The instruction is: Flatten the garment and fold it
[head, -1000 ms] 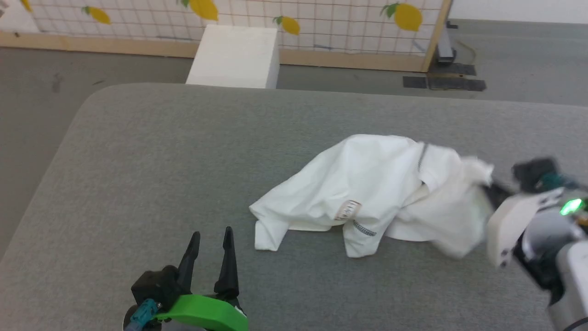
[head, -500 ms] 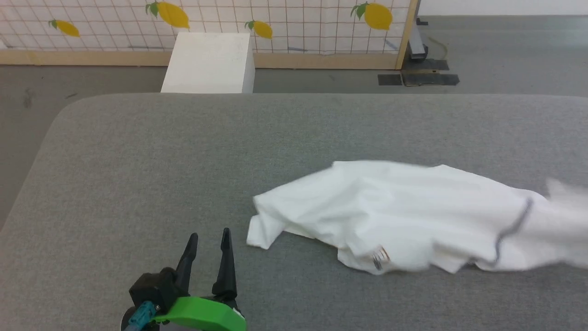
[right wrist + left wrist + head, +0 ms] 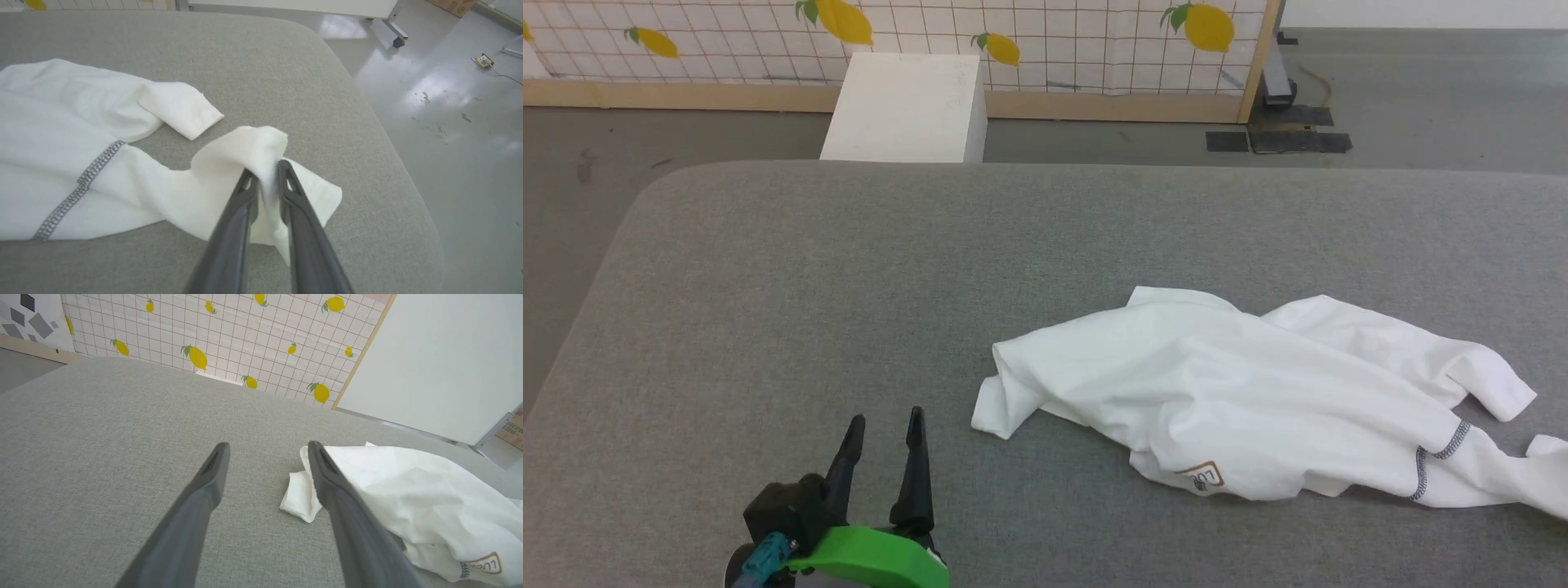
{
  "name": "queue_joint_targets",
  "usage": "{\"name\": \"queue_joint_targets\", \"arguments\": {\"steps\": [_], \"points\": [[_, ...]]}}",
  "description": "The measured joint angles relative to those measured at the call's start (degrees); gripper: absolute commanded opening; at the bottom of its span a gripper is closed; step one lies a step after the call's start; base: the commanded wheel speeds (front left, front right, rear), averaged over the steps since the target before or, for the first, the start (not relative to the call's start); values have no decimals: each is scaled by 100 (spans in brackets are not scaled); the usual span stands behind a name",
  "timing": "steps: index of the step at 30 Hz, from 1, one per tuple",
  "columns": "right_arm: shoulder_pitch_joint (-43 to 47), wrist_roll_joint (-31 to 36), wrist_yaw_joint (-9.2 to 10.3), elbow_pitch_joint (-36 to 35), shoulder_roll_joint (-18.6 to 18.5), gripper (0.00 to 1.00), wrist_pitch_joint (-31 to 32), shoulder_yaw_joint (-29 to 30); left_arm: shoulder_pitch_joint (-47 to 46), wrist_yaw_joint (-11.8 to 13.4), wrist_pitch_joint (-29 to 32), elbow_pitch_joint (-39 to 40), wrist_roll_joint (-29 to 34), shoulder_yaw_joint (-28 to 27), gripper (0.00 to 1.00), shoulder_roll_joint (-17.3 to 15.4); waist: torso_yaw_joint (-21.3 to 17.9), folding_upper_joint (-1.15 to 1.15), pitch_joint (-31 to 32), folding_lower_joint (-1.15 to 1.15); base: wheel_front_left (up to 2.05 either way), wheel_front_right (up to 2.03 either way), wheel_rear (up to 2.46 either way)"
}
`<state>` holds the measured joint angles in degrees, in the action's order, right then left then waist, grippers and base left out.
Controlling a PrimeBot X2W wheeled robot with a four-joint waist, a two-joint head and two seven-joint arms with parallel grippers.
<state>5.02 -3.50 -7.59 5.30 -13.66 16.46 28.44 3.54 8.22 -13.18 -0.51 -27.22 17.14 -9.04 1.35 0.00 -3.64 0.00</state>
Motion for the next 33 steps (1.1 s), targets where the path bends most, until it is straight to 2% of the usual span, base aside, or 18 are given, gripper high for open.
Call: {"name": "queue_joint_targets", "arguments": {"steps": [5,8,11,14,17,23,31,32,33], "points": [[-363,-155,1,-643,-185,100,-18,-448,3,8,-1,20,-1,21,100,12,-57,0,11,0,0,0,0],[-530,-397,0,-1003,-232,100,243,-917,3,8,-3,25,-1,40,100,38,-66,0,-20,0,0,0,0],[-603,-602,1,-1063,-324,100,631,-1366,2,7,-9,21,-1,55,100,60,-62,0,-67,0,0,0,0],[-657,-882,1,-853,-620,100,1076,-1806,-4,-4,-11,12,-2,62,100,70,-40,0,-143,0,0,0,0],[-693,-1127,0,-510,-1078,100,1404,-2223,-13,-10,-11,-1,-1,69,100,68,5,0,-226,0,0,0,0],[-857,-1557,0,107,-1884,100,1613,-2922,-48,-15,-10,-27,-2,87,100,55,152,0,-360,0,0,0,0],[-889,-2018,0,812,-2174,100,1374,-3316,-69,-16,-10,-42,-3,112,100,42,287,0,-442,0,0,0,0],[-889,-2070,0,871,-2172,52,1352,-3329,-70,-16,-9,-41,-3,114,100,41,284,0,-440,0,0,0,0],[-889,-2102,0,922,-2178,42,1311,-3362,-70,-16,-9,-38,-8,113,100,38,275,0,-436,0,0,0,0]]}}
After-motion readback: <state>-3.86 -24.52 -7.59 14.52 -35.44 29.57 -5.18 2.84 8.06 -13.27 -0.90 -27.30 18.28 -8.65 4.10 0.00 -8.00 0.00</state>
